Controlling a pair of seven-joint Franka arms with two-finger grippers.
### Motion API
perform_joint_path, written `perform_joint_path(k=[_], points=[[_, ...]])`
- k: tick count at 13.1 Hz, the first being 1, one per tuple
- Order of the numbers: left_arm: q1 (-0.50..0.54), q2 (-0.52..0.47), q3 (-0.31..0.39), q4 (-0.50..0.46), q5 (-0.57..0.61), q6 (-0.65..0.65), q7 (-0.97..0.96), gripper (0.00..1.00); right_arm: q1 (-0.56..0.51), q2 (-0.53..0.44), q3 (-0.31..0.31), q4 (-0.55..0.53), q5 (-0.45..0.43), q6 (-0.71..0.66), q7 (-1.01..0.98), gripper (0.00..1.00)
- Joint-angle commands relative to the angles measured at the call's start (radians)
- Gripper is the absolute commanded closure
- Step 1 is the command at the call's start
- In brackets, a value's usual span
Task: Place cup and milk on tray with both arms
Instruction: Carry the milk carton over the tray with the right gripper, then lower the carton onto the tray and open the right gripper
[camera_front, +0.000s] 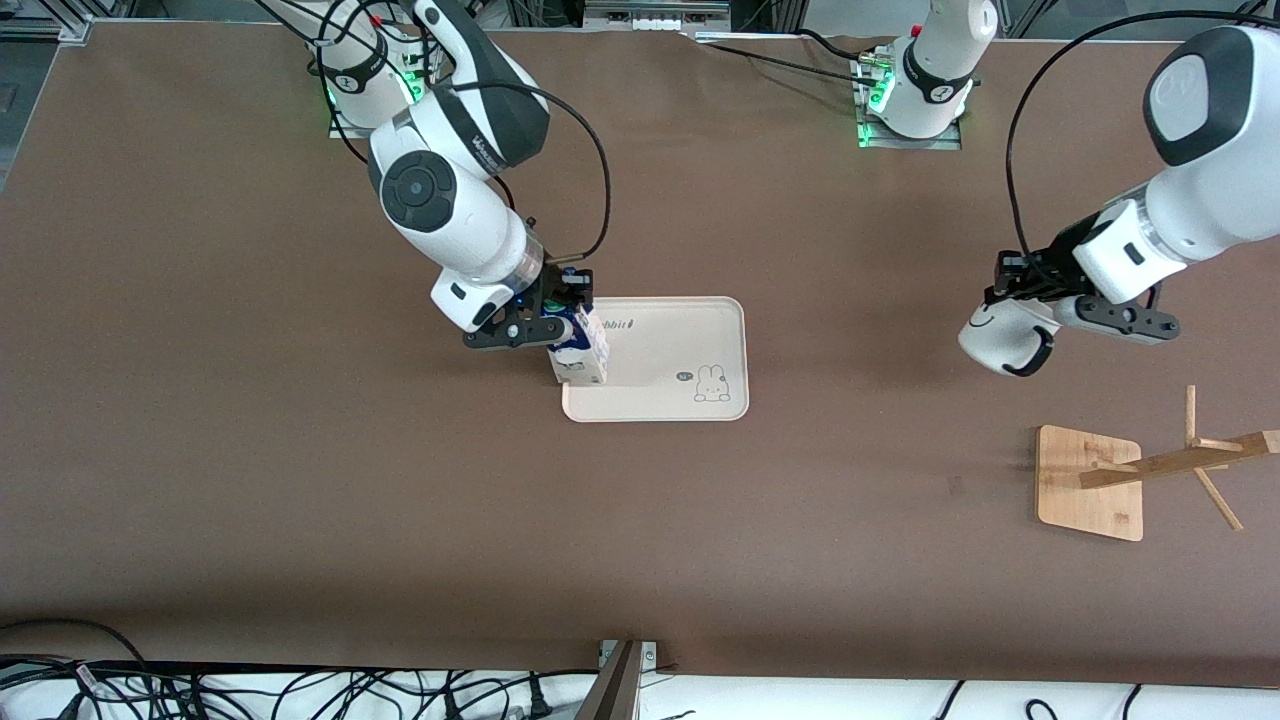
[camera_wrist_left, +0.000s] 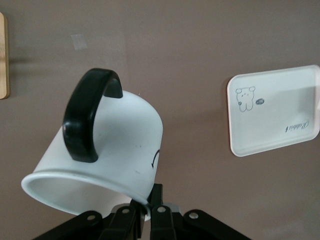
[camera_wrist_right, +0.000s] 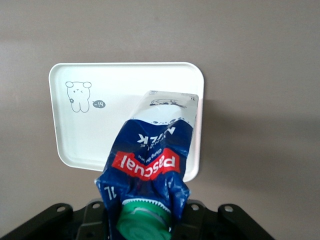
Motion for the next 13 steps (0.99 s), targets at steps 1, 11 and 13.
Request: perform_joint_path(k=[1,11,13], points=[[0.0,0.041,-0.042,0.053,0.046,-0.048,0.002,1.0,0.047,0.039,-0.008,0.058,-0.018,0.011,0.075,0.65],[-0.187,0.337,-0.065,0.413,0.091,-0.4,-0.489,1.0,0.095,0.136,-0.009,0.071,-0.087,0.011,0.054,0.65],[-0.25,0.365,-0.065,0.413,0.082,-0.407,-0.615,1.0,0.095,0.134,-0.009,0.071,-0.086,0.011,0.055,0.39]])
